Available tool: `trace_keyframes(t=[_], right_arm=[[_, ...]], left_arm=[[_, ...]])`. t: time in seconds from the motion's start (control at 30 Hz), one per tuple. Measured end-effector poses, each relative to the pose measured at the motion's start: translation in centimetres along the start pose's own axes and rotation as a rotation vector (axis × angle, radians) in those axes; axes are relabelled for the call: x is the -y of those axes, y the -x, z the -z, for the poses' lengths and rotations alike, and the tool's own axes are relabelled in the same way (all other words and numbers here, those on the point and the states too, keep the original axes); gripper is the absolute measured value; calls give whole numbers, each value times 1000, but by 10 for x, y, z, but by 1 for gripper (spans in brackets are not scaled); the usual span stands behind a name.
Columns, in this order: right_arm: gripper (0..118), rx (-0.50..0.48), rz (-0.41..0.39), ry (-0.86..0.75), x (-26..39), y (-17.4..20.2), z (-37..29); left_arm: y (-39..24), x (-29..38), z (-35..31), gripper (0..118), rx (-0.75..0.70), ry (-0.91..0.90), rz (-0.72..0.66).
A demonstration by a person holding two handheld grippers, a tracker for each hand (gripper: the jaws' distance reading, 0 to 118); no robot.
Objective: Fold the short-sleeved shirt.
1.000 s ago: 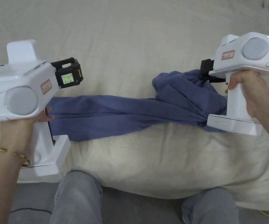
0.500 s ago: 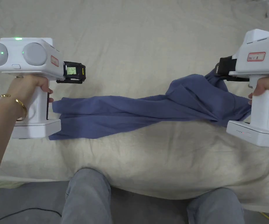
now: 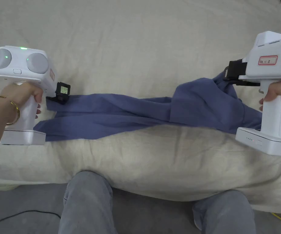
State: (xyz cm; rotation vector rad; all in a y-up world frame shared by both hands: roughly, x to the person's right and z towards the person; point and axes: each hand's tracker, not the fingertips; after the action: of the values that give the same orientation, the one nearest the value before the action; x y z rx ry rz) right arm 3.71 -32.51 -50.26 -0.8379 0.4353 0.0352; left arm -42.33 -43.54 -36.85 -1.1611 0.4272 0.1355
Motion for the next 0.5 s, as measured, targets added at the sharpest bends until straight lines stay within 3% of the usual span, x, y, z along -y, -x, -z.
trace_keyframes(t=[0.07,0.13,0.3,0.5], right_arm=[[3,-2,7,1,-2,-2,4],[3,-3,7,1,-3,-5,9],[3,-2,11,3,-4,-11,12],[3,-2,31,-35,-6,-11,-12]], left_arm=[[-1,3,3,47,35,24,-17],[-1,5,4,5,104,5,-70],[-2,9,-2,0,71,-48,-86],[23,5,-59,0,105,-324,-205]])
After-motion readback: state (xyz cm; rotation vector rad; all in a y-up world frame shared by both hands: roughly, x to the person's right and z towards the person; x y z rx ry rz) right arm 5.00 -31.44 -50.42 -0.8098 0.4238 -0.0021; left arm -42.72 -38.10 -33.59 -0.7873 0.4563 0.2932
